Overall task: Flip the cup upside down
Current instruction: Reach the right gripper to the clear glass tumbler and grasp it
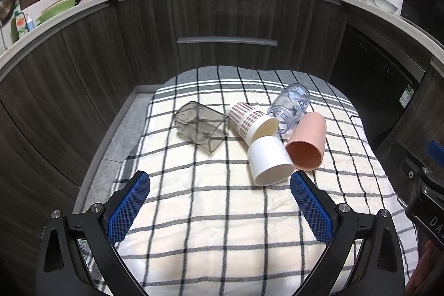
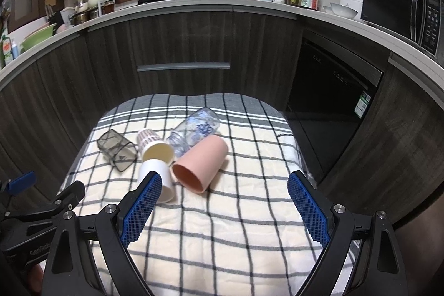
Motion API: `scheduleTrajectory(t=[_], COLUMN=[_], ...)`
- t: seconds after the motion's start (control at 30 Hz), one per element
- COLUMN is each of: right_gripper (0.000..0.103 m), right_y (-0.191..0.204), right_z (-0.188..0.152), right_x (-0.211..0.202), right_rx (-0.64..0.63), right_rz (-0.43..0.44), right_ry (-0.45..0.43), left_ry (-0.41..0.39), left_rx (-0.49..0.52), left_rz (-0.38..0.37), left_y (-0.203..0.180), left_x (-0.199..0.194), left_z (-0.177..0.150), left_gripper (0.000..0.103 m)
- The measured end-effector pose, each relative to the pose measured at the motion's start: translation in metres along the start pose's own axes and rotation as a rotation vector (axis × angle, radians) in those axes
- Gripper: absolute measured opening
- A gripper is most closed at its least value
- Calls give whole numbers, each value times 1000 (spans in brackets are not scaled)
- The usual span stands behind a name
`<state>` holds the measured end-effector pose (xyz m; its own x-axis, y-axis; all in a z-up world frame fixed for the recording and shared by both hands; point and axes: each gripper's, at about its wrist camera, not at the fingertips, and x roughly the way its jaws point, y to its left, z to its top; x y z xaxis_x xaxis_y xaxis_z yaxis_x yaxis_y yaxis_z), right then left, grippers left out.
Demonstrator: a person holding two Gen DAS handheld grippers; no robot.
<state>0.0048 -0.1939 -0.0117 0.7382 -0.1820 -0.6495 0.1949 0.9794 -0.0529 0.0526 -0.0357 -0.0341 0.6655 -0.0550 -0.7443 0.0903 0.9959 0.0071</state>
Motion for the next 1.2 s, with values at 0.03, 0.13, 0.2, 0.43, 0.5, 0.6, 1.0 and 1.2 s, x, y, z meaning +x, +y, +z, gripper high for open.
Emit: scheduleTrajectory(t=[0.03, 0.13, 0.2, 0.43, 0.5, 0.6, 1.0, 1.2], right_gripper=[92, 92, 92, 92, 92, 92, 92, 92], right_y=[-3, -11, -15, -9, 0, 21, 113, 182], right_z=[1, 4, 5, 22, 30, 48, 93, 91], right_x=[3, 14, 21, 46, 56, 74, 140, 168], right_rx=[3, 13, 17, -12, -41, -108, -306, -504], right_rz=[-4, -15, -17, 30, 67, 124, 299, 378], right_ry=[5, 19, 27, 30, 40, 55, 177, 259], left_ry=[3, 4, 6, 18, 12, 7, 74, 136], left_rx=[3, 12, 8, -51, -74, -121, -193, -269], left_rz=[-1, 0, 3, 66, 97, 130, 149, 160], left_y=[-4, -11, -13, -1, 7, 24, 71, 95], left_x=[4, 12, 19, 42, 43, 46, 69, 88], left_z=[2, 6, 11, 29, 33, 38, 23, 11], left_gripper=[103, 103, 103, 103, 103, 103, 103, 103])
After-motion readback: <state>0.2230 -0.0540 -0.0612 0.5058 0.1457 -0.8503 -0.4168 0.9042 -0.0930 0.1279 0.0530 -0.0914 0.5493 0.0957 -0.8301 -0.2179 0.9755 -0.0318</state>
